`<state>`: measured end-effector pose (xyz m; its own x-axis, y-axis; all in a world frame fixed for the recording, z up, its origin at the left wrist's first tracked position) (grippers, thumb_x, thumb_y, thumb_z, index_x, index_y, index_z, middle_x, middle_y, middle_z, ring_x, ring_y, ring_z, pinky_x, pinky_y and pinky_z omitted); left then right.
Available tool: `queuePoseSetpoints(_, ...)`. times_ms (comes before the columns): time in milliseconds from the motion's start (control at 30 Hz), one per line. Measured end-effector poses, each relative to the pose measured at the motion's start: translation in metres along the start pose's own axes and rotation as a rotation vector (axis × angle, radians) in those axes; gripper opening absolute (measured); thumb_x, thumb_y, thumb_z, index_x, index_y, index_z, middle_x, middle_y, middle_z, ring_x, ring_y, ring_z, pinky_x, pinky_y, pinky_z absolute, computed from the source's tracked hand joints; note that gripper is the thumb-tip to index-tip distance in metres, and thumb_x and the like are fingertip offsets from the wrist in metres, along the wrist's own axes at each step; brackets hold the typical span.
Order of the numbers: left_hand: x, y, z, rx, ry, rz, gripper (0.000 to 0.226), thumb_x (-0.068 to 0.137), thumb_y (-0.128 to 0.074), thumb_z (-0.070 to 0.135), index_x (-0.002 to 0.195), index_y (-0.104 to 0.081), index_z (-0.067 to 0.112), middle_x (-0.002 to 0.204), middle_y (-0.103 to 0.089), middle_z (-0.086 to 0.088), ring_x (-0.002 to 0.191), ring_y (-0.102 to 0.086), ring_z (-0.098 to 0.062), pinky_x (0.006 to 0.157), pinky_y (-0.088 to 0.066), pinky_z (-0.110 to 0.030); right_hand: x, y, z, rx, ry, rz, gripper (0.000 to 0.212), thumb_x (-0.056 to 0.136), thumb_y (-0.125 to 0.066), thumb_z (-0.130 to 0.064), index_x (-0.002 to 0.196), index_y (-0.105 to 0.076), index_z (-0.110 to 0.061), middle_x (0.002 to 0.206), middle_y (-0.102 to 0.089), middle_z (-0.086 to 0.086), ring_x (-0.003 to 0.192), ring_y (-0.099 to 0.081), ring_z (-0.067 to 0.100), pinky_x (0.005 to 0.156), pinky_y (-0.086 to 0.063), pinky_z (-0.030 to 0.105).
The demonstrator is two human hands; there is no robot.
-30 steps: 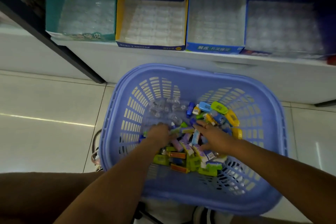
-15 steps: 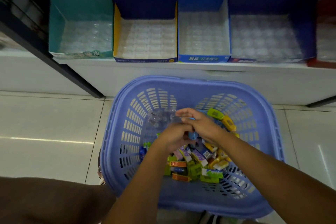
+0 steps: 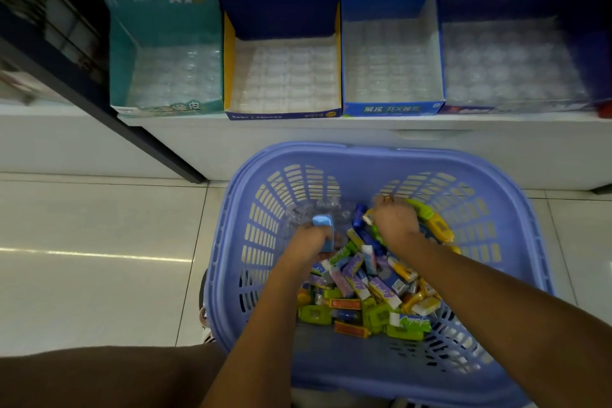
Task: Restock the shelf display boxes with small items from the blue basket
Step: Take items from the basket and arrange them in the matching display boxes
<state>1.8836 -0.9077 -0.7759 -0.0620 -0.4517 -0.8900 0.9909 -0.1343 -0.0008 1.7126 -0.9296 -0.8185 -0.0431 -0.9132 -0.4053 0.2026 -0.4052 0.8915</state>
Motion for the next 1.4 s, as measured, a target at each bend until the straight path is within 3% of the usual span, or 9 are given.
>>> queuePoseSetpoints(133,-0.004,0.001,0.003,-0.038,-0.102,-0.067,0.040,0.092,-0.047,0.000,0.130,-0.039,0.005,0.089,-0.054,-0.014,0.071,-0.054,-0.022,0.079,-0.052,-0.039,-0.002,0.000,-0.003,0.003,-0.013,0.051,0.032,0.092,-0.044,-0.008,0.123,-0.034,-0.006,0.101,-0.065,0.009,0.090,-0.063,0.027,0.066,-0.040,0.032)
queuePoseSetpoints(267,-0.007,0.006,0.001,0.030,-0.245,-0.091,0.021,0.092,-0.058,0.013,0.112,-0.052,0.010,0.074,-0.056,-0.006,0.066,-0.055,-0.019,0.071,-0.051,-0.036,-0.003,0.001,0.003,-0.084,0.047,0.036,0.032,0.091,-0.046,-0.010,0.123,-0.046,-0.008,0.116,-0.063,0.009,0.111,-0.056,0.028,0.093,-0.039,0.034)
queuePoseSetpoints(367,-0.014,0.008,0.002,0.126,-0.349,-0.135,0.013,0.088,-0.066,0.017,0.098,-0.059,0.010,0.067,-0.061,-0.002,0.063,-0.058,-0.018,0.068,-0.052,-0.035,-0.010,0.003,0.017,-0.039,0.076,0.031,0.028,0.088,-0.052,-0.011,0.115,-0.059,-0.015,0.115,-0.064,0.006,0.115,-0.052,0.026,0.097,-0.037,0.035)
queuePoseSetpoints(533,-0.033,-0.004,0.013,0.126,-0.384,-0.128,0.015,0.082,-0.072,0.011,0.084,-0.058,0.012,0.060,-0.058,-0.004,0.054,-0.055,-0.019,0.062,-0.050,-0.036,-0.041,0.032,0.066,1.049,-0.229,0.158,0.019,0.090,-0.062,-0.017,0.105,-0.065,-0.006,0.108,-0.066,0.018,0.099,-0.061,0.031,0.081,-0.048,0.036)
queuePoseSetpoints(633,-0.047,-0.014,0.022,0.084,-0.427,-0.147,0.016,0.084,-0.070,0.018,0.080,-0.057,0.008,0.058,-0.049,-0.004,0.050,-0.048,-0.017,0.062,-0.045,-0.037,-0.063,0.053,0.071,1.701,-0.187,-0.082,0.015,0.092,-0.057,-0.011,0.106,-0.060,-0.006,0.117,-0.062,0.024,0.088,-0.064,0.024,0.075,-0.055,0.029)
queuePoseSetpoints(700,-0.059,-0.019,0.030,0.064,-0.483,-0.173,0.018,0.083,-0.072,0.024,0.078,-0.060,0.011,0.060,-0.049,-0.003,0.048,-0.049,-0.013,0.056,-0.045,-0.031,-0.077,0.074,0.067,1.861,-0.075,-0.204,0.022,0.093,-0.055,-0.013,0.114,-0.058,-0.009,0.112,-0.064,0.016,0.091,-0.066,0.023,0.080,-0.055,0.035)
queuePoseSetpoints(933,-0.119,-0.011,0.069,0.094,-0.680,-0.186,0.020,0.079,-0.076,0.025,0.084,-0.068,0.008,0.048,-0.050,0.007,0.044,-0.046,-0.006,0.047,-0.045,-0.019,-0.104,0.178,0.041,1.791,0.203,0.080,0.014,0.088,-0.060,-0.009,0.099,-0.064,-0.016,0.087,-0.072,0.005,0.077,-0.070,0.013,0.064,-0.056,0.023)
queuePoseSetpoints(1233,-0.162,0.079,0.134,-0.043,-0.905,0.059,0.009,0.086,-0.068,0.021,0.080,-0.066,0.014,0.049,-0.054,0.011,0.043,-0.048,-0.001,0.047,-0.046,-0.016,-0.083,0.284,-0.018,1.346,0.308,0.460,0.026,0.072,-0.079,-0.013,0.093,-0.065,-0.022,0.092,-0.070,-0.002,0.083,-0.066,0.009,0.074,-0.055,0.019)
queuePoseSetpoints(1400,-0.151,0.144,0.174,0.040,-1.034,0.460,0.019,0.094,-0.055,0.026,0.083,-0.054,0.010,0.068,-0.054,-0.003,0.061,-0.052,-0.018,0.057,-0.045,-0.028,-0.025,0.337,-0.059,1.188,0.300,0.724,0.026,0.076,-0.076,-0.014,0.099,-0.064,-0.016,0.092,-0.067,-0.001,0.080,-0.061,0.008,0.072,-0.050,0.010)
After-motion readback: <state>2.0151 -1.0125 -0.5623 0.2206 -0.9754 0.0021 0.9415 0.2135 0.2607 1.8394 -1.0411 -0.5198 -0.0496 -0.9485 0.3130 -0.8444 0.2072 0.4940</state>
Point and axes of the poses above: each hand's wrist, its own x-axis towards the middle knuckle, its own y-axis out of the back of the hand, z = x × y, the point moved 4 cm from there along x, towards the middle knuckle
